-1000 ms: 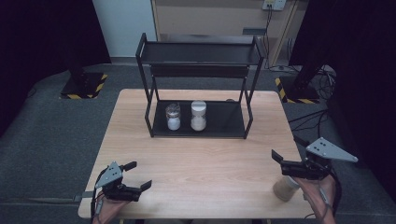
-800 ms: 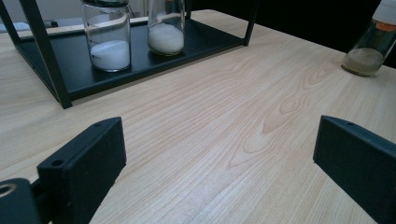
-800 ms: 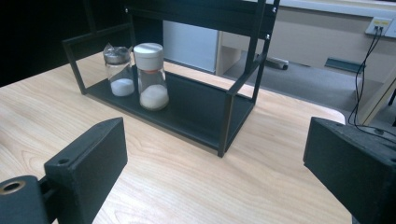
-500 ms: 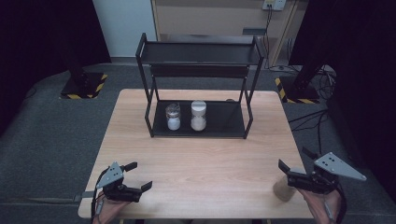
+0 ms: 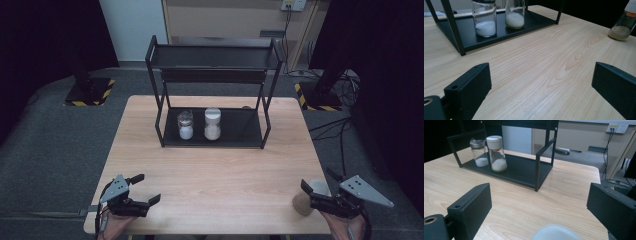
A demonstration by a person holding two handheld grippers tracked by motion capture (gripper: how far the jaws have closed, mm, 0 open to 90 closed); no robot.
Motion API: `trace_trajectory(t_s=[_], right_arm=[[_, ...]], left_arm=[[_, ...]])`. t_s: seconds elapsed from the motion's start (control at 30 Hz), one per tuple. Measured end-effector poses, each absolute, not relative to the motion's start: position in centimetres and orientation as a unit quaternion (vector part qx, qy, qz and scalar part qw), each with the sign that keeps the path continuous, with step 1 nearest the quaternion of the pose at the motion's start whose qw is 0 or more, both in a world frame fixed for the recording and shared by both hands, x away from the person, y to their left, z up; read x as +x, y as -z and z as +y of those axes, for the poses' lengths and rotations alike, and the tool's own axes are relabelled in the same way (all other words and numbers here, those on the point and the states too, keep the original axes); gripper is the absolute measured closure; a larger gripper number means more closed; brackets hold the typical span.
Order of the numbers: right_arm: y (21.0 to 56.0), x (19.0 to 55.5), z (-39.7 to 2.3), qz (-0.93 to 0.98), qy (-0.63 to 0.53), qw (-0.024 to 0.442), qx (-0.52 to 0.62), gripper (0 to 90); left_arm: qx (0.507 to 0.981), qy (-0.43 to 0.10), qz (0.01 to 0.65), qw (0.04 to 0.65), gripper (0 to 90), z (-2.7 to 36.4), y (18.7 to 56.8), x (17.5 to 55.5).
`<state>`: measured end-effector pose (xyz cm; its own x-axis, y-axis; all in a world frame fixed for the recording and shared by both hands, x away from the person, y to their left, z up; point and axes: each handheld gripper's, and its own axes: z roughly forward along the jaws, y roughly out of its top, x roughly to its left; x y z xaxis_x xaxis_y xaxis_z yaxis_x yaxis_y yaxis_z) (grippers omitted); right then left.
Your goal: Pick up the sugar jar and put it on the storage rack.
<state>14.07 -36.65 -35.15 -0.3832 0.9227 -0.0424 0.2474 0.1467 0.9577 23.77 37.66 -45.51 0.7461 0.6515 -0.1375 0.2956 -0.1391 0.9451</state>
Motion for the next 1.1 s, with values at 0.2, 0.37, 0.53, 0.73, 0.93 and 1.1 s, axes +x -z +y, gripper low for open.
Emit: trace_trajectory(t_s=[0.2, 0.37, 0.53, 0.73, 0.93, 1.1], right_arm=[[35.9, 13.5, -36.6, 0.671, -0.485, 0.351, 0.437, 5.8], [36.9, 12.9, -36.6, 0.667, -0.486, 0.356, 0.439, 5.8], [37.6, 12.5, -36.7, 0.665, -0.484, 0.359, 0.442, 5.6], [38.3, 12.2, -36.9, 0.664, -0.483, 0.357, 0.446, 5.6], [39.1, 11.9, -37.0, 0.662, -0.478, 0.365, 0.447, 5.6], [39.7, 11.7, -37.1, 0.659, -0.477, 0.367, 0.45, 5.6]], left_arm=[[0.738, -0.156, 0.321, 0.573, 1.4, 37.7, 45.5, 23.8], [0.738, -0.155, 0.321, 0.573, 1.4, 37.7, 45.5, 23.8], [0.738, -0.155, 0.321, 0.573, 1.4, 37.7, 45.5, 23.8], [0.738, -0.155, 0.321, 0.573, 1.4, 37.7, 45.5, 23.8], [0.738, -0.156, 0.32, 0.573, 1.4, 37.7, 45.5, 23.8], [0.738, -0.156, 0.319, 0.573, 1.5, 37.7, 45.6, 23.8]])
